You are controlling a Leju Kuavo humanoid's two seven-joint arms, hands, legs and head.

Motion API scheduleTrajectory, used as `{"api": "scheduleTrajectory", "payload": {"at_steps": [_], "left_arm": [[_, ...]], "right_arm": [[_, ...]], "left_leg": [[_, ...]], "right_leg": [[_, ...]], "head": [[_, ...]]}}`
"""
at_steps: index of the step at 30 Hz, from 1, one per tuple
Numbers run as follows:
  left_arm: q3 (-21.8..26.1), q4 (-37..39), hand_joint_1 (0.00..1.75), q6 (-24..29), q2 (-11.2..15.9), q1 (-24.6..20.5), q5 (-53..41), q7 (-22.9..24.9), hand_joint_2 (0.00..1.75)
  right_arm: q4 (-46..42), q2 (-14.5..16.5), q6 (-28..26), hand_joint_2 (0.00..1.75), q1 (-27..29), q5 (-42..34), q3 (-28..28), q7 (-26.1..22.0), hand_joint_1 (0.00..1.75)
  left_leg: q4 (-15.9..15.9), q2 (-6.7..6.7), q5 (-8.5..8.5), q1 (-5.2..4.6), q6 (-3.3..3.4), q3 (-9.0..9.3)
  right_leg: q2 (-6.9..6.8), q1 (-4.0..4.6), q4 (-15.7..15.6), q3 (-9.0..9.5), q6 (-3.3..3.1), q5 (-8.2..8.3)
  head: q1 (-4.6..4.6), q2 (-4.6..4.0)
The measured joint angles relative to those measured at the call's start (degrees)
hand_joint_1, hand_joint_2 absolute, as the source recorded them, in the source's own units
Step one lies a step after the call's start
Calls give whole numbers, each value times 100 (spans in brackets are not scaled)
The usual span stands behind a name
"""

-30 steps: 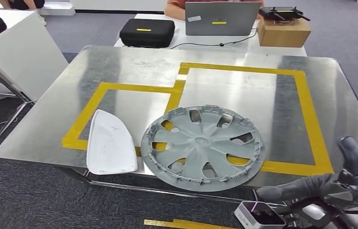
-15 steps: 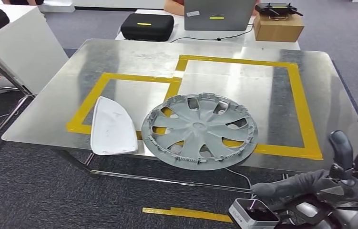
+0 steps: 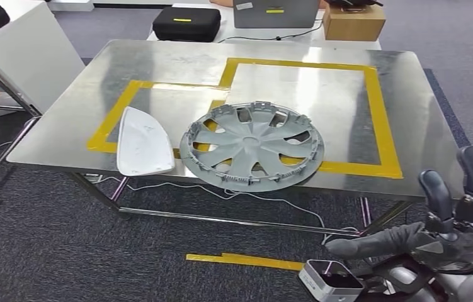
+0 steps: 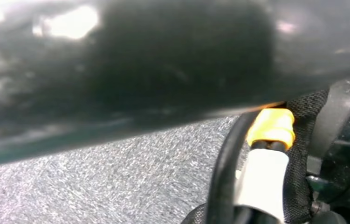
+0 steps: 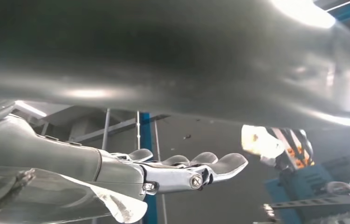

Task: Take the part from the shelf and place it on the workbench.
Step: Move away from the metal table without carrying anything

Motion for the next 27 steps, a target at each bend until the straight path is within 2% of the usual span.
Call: {"api": "scheduleTrajectory", "payload": {"at_steps": [1,2,4,5,6,7,8,9,10,11,12,13,15,16,17,18,20,21,22,23,24,25,26,27], "left_arm": [[0,0,0,5,3,2,1,4,0],[-1,0,0,12,7,5,1,14,0],[-1,0,0,29,8,11,2,38,0],[-1,0,0,37,6,13,3,48,0],[-1,0,0,43,4,13,3,54,0],[-1,0,0,48,2,13,3,58,0],[0,0,0,54,2,15,3,63,0],[1,-1,0,61,3,16,3,69,0],[1,-3,0,71,9,17,3,79,0],[1,-10,0,86,20,18,3,90,0],[1,-17,0,101,32,18,2,104,0],[0,-24,0,115,43,23,2,119,0],[-2,-32,0,134,48,39,2,144,0],[-3,-33,0,138,46,44,2,152,0],[-2,-35,0,140,43,44,2,157,0],[-2,-38,0,143,38,40,1,160,0],[-1,-49,0,148,33,40,1,172,0],[-1,-56,0,149,32,42,1,184,0],[-1,-64,0,149,31,43,2,202,0],[-1,-73,0,149,30,45,2,225,0],[1,-86,0,149,30,49,0,256,0],[7,-102,0,150,36,63,-10,292,0],[21,-128,0,152,42,83,-31,333,0],[44,-160,0,154,53,114,-67,381,0]], "right_arm": [[9,-8,0,0,-5,9,10,35,0],[20,-23,0,0,-14,27,28,96,0],[46,-65,0,0,-31,80,81,258,0],[60,-86,0,0,-36,103,110,337,0],[75,-103,0,0,-39,119,133,399,0],[90,-118,0,0,-38,128,150,445,0],[104,-133,0,0,-39,139,162,486,0],[115,-148,-1,0,-40,152,172,525,0],[126,-165,-1,0,-43,173,185,579,0],[137,-185,-1,0,-47,198,198,646,0],[150,-204,-1,0,-51,223,211,720,0],[167,-221,1,0,-55,251,222,797,0],[205,-246,10,0,-56,293,231,910,0],[223,-255,22,0,-55,309,232,957,0],[240,-268,44,0,-53,320,234,1005,0],[260,-279,74,0,-47,331,235,1058,0],[310,-296,147,0,-12,352,231,1168,0],[337,-298,183,0,18,362,224,1216,0],[364,-298,224,0,56,368,210,1268,0],[389,-298,269,0,103,370,189,1321,0],[416,-298,327,0,167,362,154,1382,0],[447,-298,387,0,246,342,108,1448,0],[481,-298,440,0,343,311,51,1507,0],[523,-298,493,0,461,260,-16,1570,0]], "left_leg": [[78,-17,-104,7,-33,-40],[265,-34,-313,16,-63,-101],[977,-49,-918,28,-105,-267],[1369,-49,-1140,30,-112,-330],[1666,-49,-1249,29,-110,-353],[1780,-50,-1223,27,-94,-300],[1688,-52,-1104,19,-63,-155],[1397,-61,-955,3,-11,85],[968,-73,-859,-22,53,401],[509,-83,-838,-44,111,709],[149,-93,-868,-68,153,935],[-76,-95,-910,-89,176,1060],[-240,-88,-860,-98,207,1078],[-283,-79,-806,-90,230,1058],[-321,-68,-753,-75,254,1027],[-338,-58,-714,-63,269,985],[-285,-40,-641,-61,278,845],[-250,-32,-609,-58,271,770],[-208,-24,-581,-49,258,692],[-158,-18,-557,-35,239,610],[-100,-16,-538,-18,216,529],[-33,-17,-524,-8,190,449],[38,-19,-510,-5,163,377],[95,-23,-489,-7,130,320]], "right_leg": [[-11,-4,11,-54,-45,47],[-25,-11,14,-113,-92,100],[-36,3,33,-255,-152,214],[-40,18,46,-326,-172,273],[-41,35,67,-411,-181,335],[-40,54,93,-507,-187,394],[-35,73,124,-605,-192,453],[-28,88,153,-703,-194,506],[-21,104,177,-782,-190,550],[-19,115,195,-833,-179,593],[-20,116,204,-866,-155,636],[-22,110,204,-895,-122,682],[-20,90,199,-944,-50,740],[-14,86,248,-996,-21,668],[-6,86,414,-1077,5,503],[0,79,710,-1191,28,259],[5,51,1511,-1435,78,-196],[3,33,1805,-1490,104,-275],[1,13,1915,-1458,133,-232],[-2,-7,1815,-1326,162,-94],[-9,-31,1527,-1095,195,69],[-16,-52,1130,-814,228,155],[-15,-57,743,-550,231,171],[-13,-60,460,-369,218,135]], "head": [[-3,0],[-10,0],[-21,0],[-24,0],[-24,0],[-25,0],[-25,0],[-25,0],[-25,0],[-21,0],[-20,0],[-19,0],[-25,0],[-24,0],[-21,0],[-13,0],[-2,0],[-2,0],[-3,0],[-3,0],[-3,0],[2,0],[1,0],[2,0]]}}
